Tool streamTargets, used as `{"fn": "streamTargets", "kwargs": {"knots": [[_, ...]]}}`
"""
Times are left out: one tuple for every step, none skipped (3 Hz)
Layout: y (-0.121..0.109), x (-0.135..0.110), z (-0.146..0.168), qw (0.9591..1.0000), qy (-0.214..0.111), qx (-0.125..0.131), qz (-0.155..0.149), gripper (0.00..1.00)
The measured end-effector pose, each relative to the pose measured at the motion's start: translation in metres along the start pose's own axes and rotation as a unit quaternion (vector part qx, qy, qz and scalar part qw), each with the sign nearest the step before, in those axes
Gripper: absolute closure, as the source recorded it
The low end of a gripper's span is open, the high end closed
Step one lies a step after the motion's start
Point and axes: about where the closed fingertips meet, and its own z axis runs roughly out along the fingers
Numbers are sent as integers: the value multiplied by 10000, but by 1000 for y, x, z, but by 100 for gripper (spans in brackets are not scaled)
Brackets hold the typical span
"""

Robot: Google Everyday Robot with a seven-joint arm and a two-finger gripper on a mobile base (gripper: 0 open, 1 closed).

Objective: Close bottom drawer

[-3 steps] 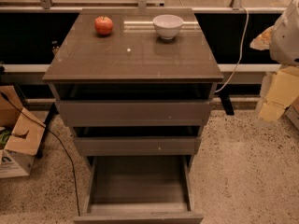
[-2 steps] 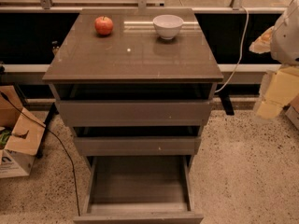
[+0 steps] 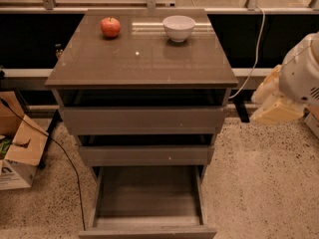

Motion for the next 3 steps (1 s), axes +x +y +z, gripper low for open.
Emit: {"fn": "streamTargets", "kwargs": {"knots": [[8,14,41,9990,-360,-7,248,83],[14,35,94,9930,-865,-157,792,100],[9,33,105,9902,-1028,-160,930,100]]}}
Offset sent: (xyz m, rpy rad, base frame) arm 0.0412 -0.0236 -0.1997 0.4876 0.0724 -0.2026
